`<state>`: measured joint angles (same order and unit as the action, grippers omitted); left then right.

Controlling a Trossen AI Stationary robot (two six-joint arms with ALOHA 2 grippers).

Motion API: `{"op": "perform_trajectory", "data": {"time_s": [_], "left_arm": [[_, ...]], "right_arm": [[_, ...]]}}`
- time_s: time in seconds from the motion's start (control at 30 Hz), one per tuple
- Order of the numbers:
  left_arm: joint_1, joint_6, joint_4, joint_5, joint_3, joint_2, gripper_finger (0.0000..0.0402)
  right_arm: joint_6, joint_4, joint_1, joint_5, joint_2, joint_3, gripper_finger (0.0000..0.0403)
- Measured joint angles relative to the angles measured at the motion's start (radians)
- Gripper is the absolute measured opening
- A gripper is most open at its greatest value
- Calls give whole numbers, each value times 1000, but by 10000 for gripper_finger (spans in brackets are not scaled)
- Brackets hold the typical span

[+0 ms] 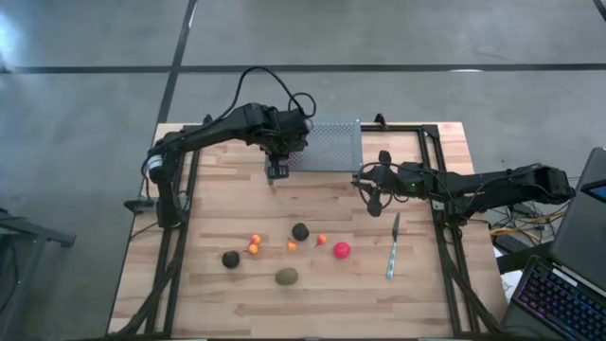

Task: Pick & Place Fruit
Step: Put the purple strainer bowl on the shelf

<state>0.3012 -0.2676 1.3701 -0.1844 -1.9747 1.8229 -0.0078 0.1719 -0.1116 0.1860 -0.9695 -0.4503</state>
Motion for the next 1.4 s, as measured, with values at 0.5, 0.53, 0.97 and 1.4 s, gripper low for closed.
{"op": "perform_trajectory", "data": {"time_s": [0.5, 0.53, 0.97, 1.4], "left_arm": [[-13, -15, 12, 4, 4, 30, 6], [-13, -15, 12, 4, 5, 30, 6], [-16, -20, 4, 0, 44, 28, 19], [-15, -50, -8, 0, 31, 28, 38]], "right_arm": [[-4, -2, 0, 0, 0, 0, 60], [-4, -2, 0, 0, 0, 0, 63], [0, -2, 0, 0, 0, 0, 101], [0, -2, 0, 0, 0, 0, 114]]}}
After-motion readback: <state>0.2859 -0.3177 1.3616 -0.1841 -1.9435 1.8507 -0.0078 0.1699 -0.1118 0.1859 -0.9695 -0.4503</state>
